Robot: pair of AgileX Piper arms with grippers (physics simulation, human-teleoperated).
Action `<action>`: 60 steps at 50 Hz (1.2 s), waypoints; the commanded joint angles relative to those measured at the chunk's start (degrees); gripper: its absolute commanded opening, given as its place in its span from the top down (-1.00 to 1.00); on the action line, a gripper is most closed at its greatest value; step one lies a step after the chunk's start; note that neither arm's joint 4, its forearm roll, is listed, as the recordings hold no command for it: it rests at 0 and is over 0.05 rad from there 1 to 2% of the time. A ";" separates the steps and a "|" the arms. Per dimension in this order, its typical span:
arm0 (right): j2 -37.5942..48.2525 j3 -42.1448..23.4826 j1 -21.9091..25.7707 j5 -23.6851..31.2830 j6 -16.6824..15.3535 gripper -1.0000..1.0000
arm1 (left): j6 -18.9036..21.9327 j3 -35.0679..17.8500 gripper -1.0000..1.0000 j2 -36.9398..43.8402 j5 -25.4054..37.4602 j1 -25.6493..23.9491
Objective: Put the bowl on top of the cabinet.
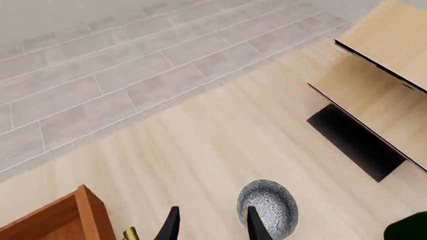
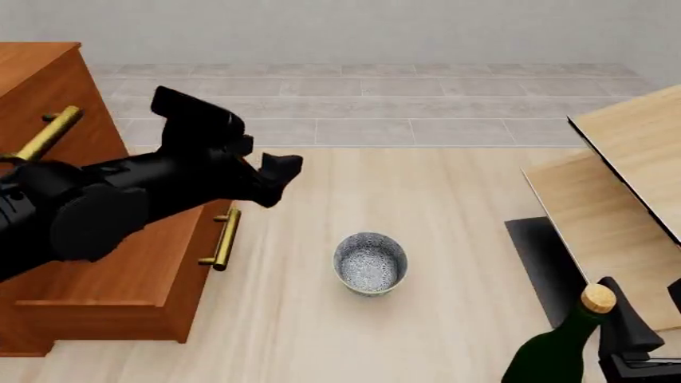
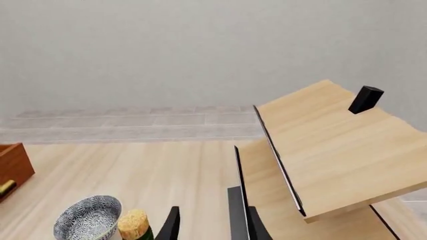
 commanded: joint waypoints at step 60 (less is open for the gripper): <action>-0.04 -0.12 -0.61 -0.93 1.31 -1.00 | -12.25 -1.99 -1.00 27.63 -11.99 -4.11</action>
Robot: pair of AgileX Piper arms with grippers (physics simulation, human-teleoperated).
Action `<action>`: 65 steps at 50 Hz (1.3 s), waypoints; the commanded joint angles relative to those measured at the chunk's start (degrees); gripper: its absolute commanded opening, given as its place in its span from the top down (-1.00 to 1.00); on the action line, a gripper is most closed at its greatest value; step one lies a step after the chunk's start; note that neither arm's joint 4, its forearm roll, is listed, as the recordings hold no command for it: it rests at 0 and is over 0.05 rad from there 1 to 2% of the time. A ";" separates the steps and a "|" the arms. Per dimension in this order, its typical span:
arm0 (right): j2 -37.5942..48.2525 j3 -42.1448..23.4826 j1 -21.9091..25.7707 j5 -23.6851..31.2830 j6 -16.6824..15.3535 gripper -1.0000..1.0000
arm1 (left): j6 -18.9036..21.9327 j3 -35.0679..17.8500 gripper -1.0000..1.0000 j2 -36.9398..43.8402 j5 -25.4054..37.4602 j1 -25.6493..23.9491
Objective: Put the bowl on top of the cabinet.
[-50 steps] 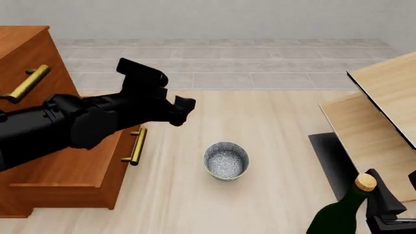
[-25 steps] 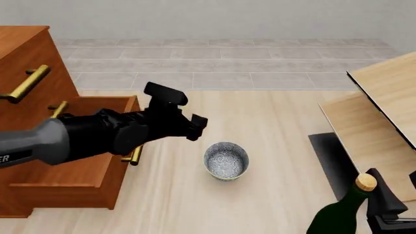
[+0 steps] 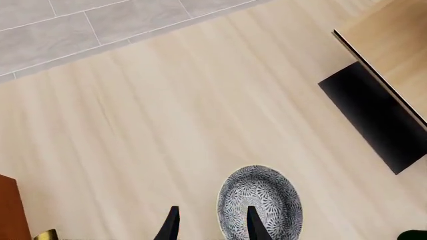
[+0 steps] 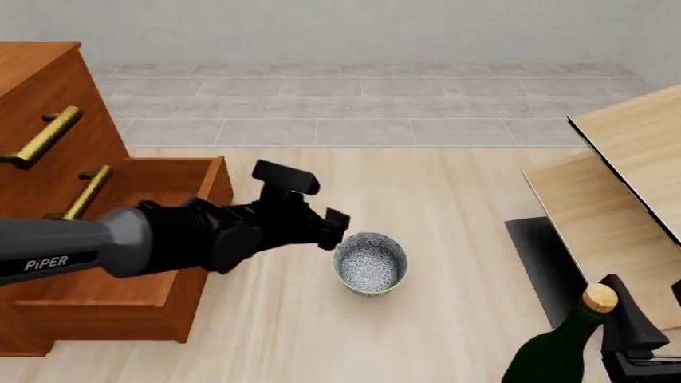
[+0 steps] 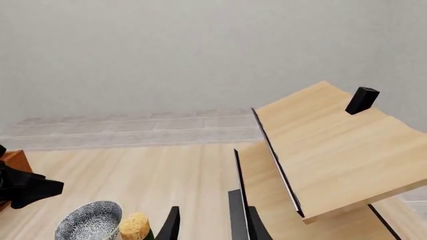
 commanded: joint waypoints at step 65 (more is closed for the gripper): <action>-0.02 -0.15 -0.62 -0.25 0.38 -1.00 | -10.51 3.43 -1.00 11.88 -9.91 -3.51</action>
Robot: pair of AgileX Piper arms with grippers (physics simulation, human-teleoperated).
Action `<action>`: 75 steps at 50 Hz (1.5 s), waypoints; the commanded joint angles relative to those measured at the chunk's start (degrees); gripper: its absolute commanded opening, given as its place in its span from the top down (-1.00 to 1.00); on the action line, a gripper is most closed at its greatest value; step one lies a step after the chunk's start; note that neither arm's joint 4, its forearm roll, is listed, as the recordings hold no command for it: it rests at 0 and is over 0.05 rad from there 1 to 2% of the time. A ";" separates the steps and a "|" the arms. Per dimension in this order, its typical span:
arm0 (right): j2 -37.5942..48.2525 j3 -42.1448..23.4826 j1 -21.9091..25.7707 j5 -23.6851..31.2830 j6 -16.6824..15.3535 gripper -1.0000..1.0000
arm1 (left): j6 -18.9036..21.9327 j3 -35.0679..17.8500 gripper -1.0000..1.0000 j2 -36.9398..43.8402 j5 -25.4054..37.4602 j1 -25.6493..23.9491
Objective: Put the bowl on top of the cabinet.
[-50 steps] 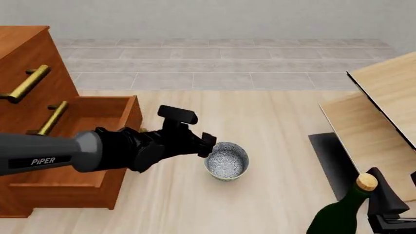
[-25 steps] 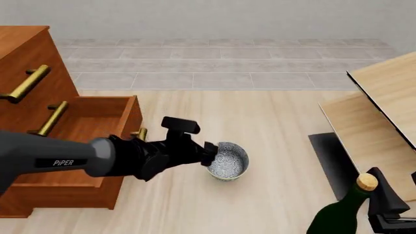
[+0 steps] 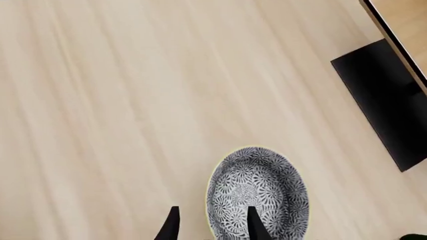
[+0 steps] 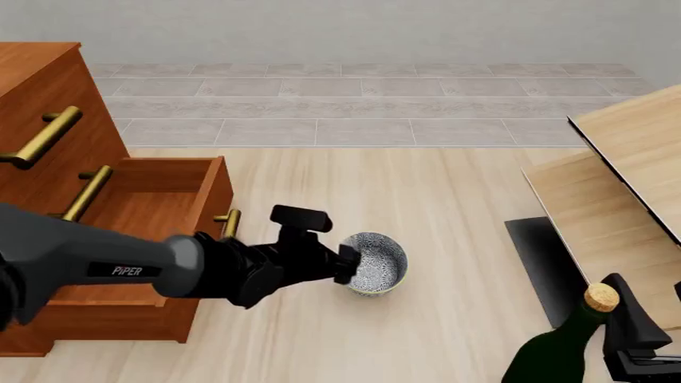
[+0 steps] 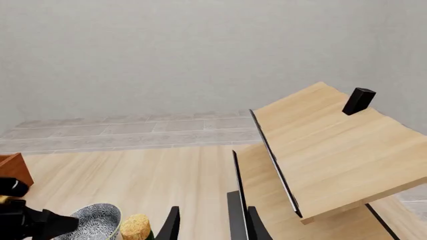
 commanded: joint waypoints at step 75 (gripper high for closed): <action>-0.01 -0.01 -0.18 -0.44 0.01 -1.00 | -5.81 2.14 1.00 -42.06 19.33 -5.91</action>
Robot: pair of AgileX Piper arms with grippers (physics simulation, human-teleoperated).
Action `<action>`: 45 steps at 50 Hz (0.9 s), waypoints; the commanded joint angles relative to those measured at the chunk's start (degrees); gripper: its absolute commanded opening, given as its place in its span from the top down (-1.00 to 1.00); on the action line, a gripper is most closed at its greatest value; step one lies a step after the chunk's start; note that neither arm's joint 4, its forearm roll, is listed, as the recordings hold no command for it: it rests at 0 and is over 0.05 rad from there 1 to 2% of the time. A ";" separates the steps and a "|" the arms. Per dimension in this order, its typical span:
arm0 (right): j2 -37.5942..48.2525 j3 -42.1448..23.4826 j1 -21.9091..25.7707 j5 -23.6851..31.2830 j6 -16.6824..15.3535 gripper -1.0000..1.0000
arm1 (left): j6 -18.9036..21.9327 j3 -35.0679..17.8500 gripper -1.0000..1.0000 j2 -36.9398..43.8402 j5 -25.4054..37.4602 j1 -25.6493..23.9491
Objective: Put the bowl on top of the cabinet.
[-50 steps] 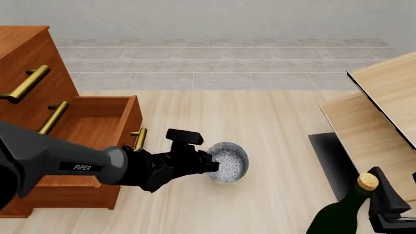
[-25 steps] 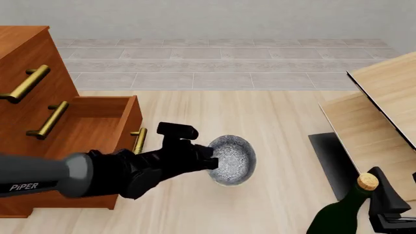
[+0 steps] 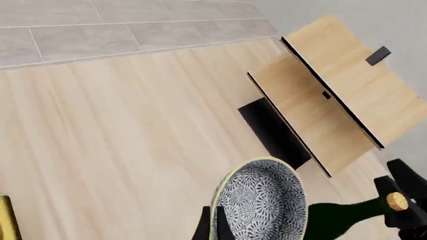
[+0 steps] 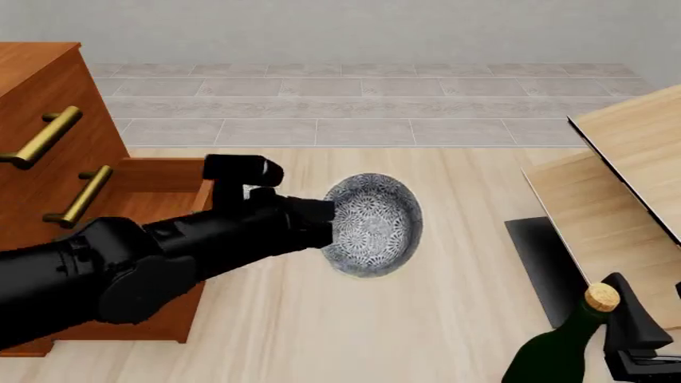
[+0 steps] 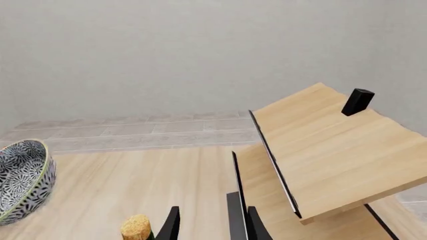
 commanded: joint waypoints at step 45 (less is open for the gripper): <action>-0.01 -0.01 -0.65 -0.62 0.46 -1.00 | -0.11 -40.00 1.00 -7.76 52.45 23.62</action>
